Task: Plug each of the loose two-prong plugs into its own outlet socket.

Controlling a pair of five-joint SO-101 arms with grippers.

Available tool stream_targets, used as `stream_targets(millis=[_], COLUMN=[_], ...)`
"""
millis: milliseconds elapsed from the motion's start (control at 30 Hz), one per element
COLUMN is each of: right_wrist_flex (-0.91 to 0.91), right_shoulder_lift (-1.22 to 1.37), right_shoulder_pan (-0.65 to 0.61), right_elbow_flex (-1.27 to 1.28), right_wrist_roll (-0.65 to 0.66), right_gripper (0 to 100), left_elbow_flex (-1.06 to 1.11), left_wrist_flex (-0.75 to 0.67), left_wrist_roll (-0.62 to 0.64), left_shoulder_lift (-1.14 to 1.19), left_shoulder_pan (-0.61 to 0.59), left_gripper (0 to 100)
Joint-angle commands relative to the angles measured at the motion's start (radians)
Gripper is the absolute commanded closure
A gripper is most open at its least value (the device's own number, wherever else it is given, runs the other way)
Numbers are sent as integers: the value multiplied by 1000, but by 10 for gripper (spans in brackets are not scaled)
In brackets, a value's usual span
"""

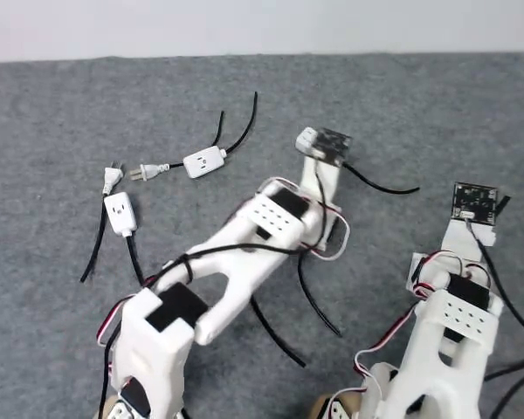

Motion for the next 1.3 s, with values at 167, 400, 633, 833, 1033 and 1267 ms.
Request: stream_targets(millis=[167, 400, 633, 833, 1033, 1267], right_wrist_flex=[-19, -19, -21, -21, -21, -35], right_shoulder_lift=[1, 1, 1, 1, 1, -8], right_shoulder_pan=[-5, -5, -5, -5, -5, -5], right_elbow_flex=[-14, -14, -14, -12, -12, -3], right_wrist_roll=[-6, -6, -6, -6, -5, -8], right_gripper=[991, 991, 991, 991, 991, 991], left_elbow_flex=[-53, -197, -200, -18, 226, 285], left_wrist_flex=[29, 161, 203, 285, 265, 330], left_wrist_roll=[-132, -132, -133, -137, -137, -253], left_shoulder_lift=[38, 133, 81, -51, -94, -86], left_shoulder_pan=[71, 71, 77, 141, 256, 370], left_gripper=[971, 972, 975, 975, 970, 970])
